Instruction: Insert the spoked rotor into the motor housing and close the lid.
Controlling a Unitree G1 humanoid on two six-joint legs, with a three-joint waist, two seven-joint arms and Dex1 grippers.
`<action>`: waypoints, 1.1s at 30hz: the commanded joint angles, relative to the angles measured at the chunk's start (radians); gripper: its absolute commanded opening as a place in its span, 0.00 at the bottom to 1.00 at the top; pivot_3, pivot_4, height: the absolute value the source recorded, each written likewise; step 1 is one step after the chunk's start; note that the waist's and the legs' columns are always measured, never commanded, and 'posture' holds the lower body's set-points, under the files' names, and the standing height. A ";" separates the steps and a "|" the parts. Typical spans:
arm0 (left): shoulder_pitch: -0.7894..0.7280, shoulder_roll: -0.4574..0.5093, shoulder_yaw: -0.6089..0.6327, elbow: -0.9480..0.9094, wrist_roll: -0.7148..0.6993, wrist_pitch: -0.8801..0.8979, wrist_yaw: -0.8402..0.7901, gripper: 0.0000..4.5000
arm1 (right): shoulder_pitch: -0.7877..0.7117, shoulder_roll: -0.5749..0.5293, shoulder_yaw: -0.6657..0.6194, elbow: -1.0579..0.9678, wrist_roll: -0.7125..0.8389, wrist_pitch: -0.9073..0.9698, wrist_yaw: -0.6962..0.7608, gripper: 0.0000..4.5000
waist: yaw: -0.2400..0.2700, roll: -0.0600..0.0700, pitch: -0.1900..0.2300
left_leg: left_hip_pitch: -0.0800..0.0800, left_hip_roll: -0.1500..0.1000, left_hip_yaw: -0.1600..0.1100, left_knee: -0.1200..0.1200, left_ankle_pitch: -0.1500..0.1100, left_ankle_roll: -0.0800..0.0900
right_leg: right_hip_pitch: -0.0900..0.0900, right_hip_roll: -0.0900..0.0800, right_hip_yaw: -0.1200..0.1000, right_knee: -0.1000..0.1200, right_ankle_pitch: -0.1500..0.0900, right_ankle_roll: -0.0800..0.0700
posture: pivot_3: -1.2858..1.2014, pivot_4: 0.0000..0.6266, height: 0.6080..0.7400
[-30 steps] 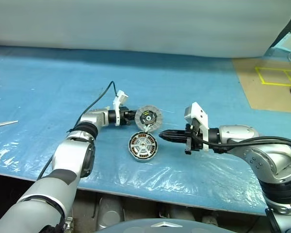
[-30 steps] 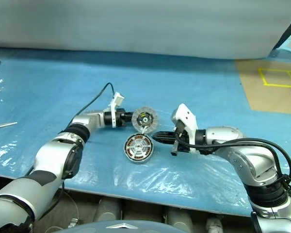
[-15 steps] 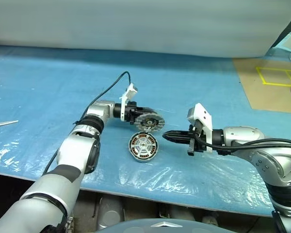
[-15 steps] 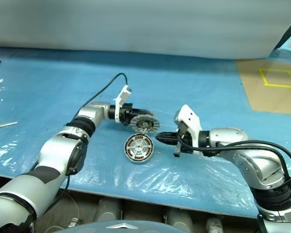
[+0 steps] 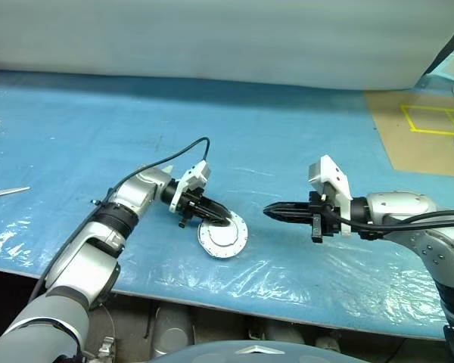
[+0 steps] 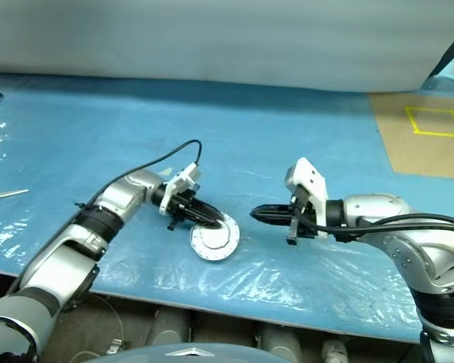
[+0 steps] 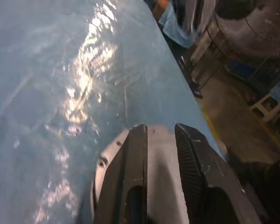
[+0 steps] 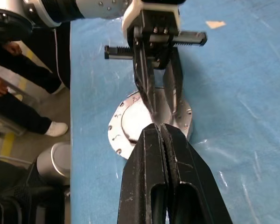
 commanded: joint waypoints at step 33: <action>0.804 0.099 0.436 -0.963 -0.091 0.078 0.722 0.22 | -0.142 0.254 0.428 0.414 -0.515 -0.523 0.211 1.00 | -0.038 0.003 0.000 | 0.000 0.003 0.002 0.007 0.000 0.002 | -0.002 0.002 0.002 0.003 -0.003 -0.004 | 0.52 0.24 1.00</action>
